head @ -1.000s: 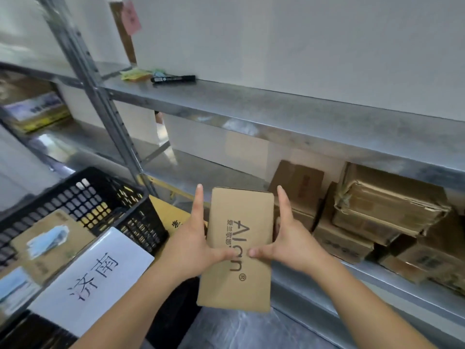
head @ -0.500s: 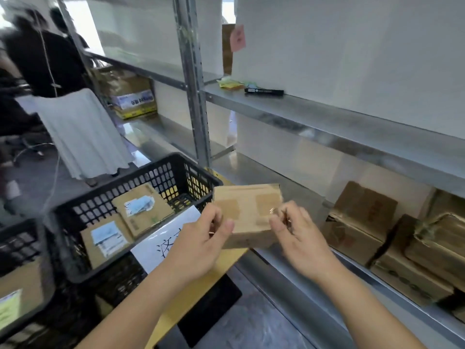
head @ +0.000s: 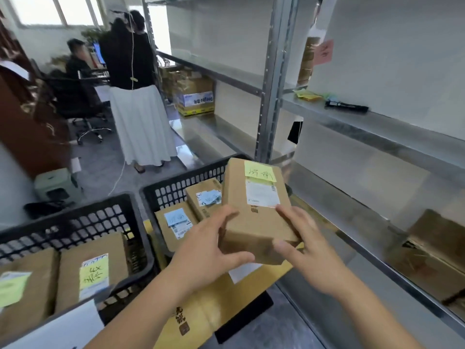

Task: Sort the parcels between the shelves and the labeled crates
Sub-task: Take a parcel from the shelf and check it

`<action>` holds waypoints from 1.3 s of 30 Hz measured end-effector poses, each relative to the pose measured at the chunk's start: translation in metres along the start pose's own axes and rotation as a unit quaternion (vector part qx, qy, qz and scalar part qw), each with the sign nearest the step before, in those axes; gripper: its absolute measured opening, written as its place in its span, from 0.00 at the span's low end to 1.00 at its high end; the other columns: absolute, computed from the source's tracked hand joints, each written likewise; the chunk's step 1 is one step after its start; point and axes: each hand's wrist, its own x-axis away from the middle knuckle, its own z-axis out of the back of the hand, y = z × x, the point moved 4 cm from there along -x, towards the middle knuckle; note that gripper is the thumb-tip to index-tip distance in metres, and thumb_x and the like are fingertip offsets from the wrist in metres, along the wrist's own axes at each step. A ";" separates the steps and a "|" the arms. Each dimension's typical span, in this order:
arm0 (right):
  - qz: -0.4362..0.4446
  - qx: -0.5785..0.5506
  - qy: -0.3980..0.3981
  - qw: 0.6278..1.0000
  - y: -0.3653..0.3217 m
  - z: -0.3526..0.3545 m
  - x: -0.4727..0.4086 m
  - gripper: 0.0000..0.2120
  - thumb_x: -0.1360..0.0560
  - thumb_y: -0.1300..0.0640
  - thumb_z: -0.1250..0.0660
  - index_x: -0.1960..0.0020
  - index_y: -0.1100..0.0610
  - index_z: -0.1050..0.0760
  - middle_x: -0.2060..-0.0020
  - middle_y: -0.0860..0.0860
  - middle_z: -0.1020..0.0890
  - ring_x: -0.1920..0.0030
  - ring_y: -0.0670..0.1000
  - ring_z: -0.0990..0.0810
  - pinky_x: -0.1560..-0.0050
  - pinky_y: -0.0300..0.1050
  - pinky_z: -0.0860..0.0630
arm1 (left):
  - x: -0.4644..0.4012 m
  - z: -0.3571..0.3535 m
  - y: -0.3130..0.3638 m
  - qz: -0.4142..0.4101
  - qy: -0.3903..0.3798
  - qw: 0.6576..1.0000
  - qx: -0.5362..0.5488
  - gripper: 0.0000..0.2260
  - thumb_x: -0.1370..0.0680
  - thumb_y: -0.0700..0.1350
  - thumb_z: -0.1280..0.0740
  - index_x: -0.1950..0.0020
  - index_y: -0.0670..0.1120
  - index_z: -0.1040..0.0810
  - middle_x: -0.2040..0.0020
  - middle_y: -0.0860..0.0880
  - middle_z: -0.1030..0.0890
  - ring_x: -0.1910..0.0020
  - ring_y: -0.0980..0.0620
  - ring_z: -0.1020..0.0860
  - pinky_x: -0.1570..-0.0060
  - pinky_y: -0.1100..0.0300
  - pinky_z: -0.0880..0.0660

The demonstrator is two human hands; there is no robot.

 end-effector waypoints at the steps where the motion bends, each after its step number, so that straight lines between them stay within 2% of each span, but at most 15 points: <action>1: 0.006 -0.009 0.004 1.000 -0.006 -0.009 -0.003 0.39 0.33 0.18 0.41 0.25 0.29 0.39 0.25 0.35 0.41 0.27 0.32 0.41 0.31 0.40 0.31 | 0.005 0.007 -0.008 0.006 0.006 1.000 0.008 0.28 0.32 0.70 0.29 0.38 0.71 0.39 0.40 0.66 0.27 0.46 0.61 0.25 0.49 0.60 0.24; 4: 0.013 -0.028 0.022 0.999 -0.028 -0.034 -0.011 0.21 0.25 0.25 0.42 0.35 0.28 0.29 0.29 0.29 0.39 0.30 0.35 0.33 0.36 0.44 0.24 | 0.020 0.026 -0.034 0.011 0.037 0.999 0.024 0.18 0.25 0.71 0.40 0.43 0.64 0.35 0.48 0.60 0.23 0.53 0.56 0.23 0.54 0.50 0.22; 6: 0.016 -0.024 0.013 1.000 -0.041 -0.052 -0.019 0.11 0.21 0.39 0.35 0.39 0.30 0.26 0.31 0.25 0.41 0.35 0.41 0.26 0.46 0.46 0.18 | 0.029 0.037 -0.050 0.019 0.050 0.998 0.036 0.13 0.22 0.66 0.37 0.45 0.60 0.33 0.51 0.59 0.24 0.56 0.58 0.24 0.59 0.55 0.24; 9: 0.046 0.002 0.003 0.999 -0.059 -0.077 -0.028 0.14 0.21 0.43 0.32 0.38 0.30 0.26 0.24 0.25 0.49 0.30 0.42 0.29 0.48 0.41 0.18 | 0.043 0.053 -0.069 0.031 0.066 0.997 0.025 0.12 0.23 0.61 0.32 0.45 0.66 0.33 0.38 0.62 0.32 0.50 0.64 0.28 0.54 0.68 0.30; 11: 0.069 0.008 -0.003 0.998 -0.072 -0.092 -0.033 0.16 0.23 0.39 0.33 0.35 0.29 0.27 0.24 0.23 0.53 0.24 0.37 0.38 0.42 0.42 0.19 | 0.053 0.065 -0.080 0.045 0.074 0.996 0.032 0.17 0.23 0.60 0.32 0.38 0.69 0.34 0.25 0.66 0.47 0.41 0.69 0.34 0.42 0.64 0.29; 14: 0.101 0.014 -0.022 0.995 -0.085 -0.114 -0.042 0.20 0.25 0.36 0.36 0.33 0.29 0.28 0.23 0.23 0.51 0.22 0.37 0.42 0.40 0.54 0.19 | 0.068 0.082 -0.090 0.055 0.086 0.995 0.019 0.23 0.22 0.59 0.33 0.29 0.70 0.37 0.22 0.69 0.59 0.35 0.69 0.40 0.35 0.59 0.33; 16: 0.118 0.026 -0.037 0.992 -0.092 -0.129 -0.049 0.22 0.25 0.34 0.37 0.32 0.30 0.29 0.23 0.25 0.49 0.22 0.41 0.39 0.38 0.58 0.20 | 0.079 0.092 -0.097 0.057 0.099 0.993 0.020 0.25 0.21 0.58 0.34 0.26 0.69 0.39 0.21 0.69 0.60 0.30 0.69 0.43 0.33 0.60 0.35; 18: 0.145 0.034 -0.048 0.988 -0.101 -0.144 -0.058 0.26 0.25 0.34 0.38 0.28 0.34 0.29 0.23 0.25 0.48 0.22 0.38 0.40 0.37 0.46 0.21 | 0.089 0.102 -0.107 0.073 0.115 0.991 0.019 0.26 0.20 0.58 0.35 0.24 0.68 0.40 0.21 0.69 0.61 0.27 0.68 0.44 0.33 0.62 0.36; 20: 0.174 0.050 -0.068 0.981 -0.114 -0.162 -0.066 0.28 0.23 0.38 0.38 0.24 0.41 0.31 0.22 0.27 0.47 0.24 0.30 0.47 0.36 0.30 0.29 | 0.099 0.110 -0.119 0.095 0.131 0.987 0.006 0.27 0.19 0.58 0.36 0.22 0.65 0.42 0.22 0.69 0.63 0.25 0.63 0.42 0.32 0.59 0.33; 21: 0.183 0.062 -0.082 0.978 -0.119 -0.172 -0.071 0.27 0.22 0.41 0.37 0.23 0.43 0.31 0.22 0.28 0.46 0.24 0.28 0.48 0.34 0.29 0.32 | 0.104 0.114 -0.126 0.106 0.139 0.985 -0.004 0.27 0.19 0.59 0.37 0.22 0.65 0.42 0.22 0.69 0.63 0.24 0.61 0.40 0.31 0.56 0.32; 23: 0.198 0.086 -0.113 0.970 -0.128 -0.192 -0.082 0.25 0.19 0.46 0.36 0.22 0.44 0.33 0.22 0.28 0.46 0.25 0.27 0.48 0.28 0.35 0.38 | 0.113 0.122 -0.139 0.133 0.149 0.980 -0.022 0.28 0.19 0.60 0.38 0.21 0.64 0.43 0.22 0.70 0.63 0.25 0.59 0.38 0.31 0.53 0.30; 25: 0.207 0.099 -0.149 0.962 -0.136 -0.209 -0.094 0.25 0.18 0.46 0.36 0.22 0.42 0.34 0.22 0.27 0.47 0.26 0.25 0.48 0.27 0.35 0.42 | 0.120 0.129 -0.153 0.156 0.159 0.974 -0.032 0.28 0.18 0.61 0.39 0.20 0.63 0.44 0.22 0.71 0.62 0.27 0.62 0.37 0.33 0.56 0.30; 28: 0.209 0.096 -0.205 0.951 -0.148 -0.235 -0.111 0.26 0.18 0.46 0.36 0.21 0.40 0.36 0.22 0.26 0.48 0.27 0.25 0.47 0.28 0.35 0.43 | 0.130 0.141 -0.173 0.187 0.177 0.965 -0.038 0.28 0.18 0.60 0.38 0.20 0.61 0.43 0.20 0.68 0.57 0.31 0.70 0.43 0.33 0.63 0.39; 33: 0.222 0.081 -0.276 0.932 -0.161 -0.285 -0.138 0.28 0.18 0.45 0.36 0.20 0.41 0.38 0.22 0.27 0.49 0.25 0.33 0.43 0.26 0.39 0.39 | 0.144 0.160 -0.203 0.256 0.195 0.945 -0.054 0.29 0.19 0.60 0.37 0.20 0.60 0.42 0.20 0.67 0.54 0.24 0.66 0.48 0.29 0.61 0.44; 39: 0.213 0.033 -0.375 0.902 -0.172 -0.346 -0.158 0.31 0.19 0.44 0.33 0.19 0.42 0.40 0.21 0.28 0.50 0.24 0.33 0.46 0.21 0.43 0.42 | 0.165 0.180 -0.239 0.325 0.205 0.921 -0.064 0.28 0.19 0.59 0.35 0.21 0.62 0.40 0.20 0.67 0.51 0.23 0.68 0.52 0.26 0.60 0.46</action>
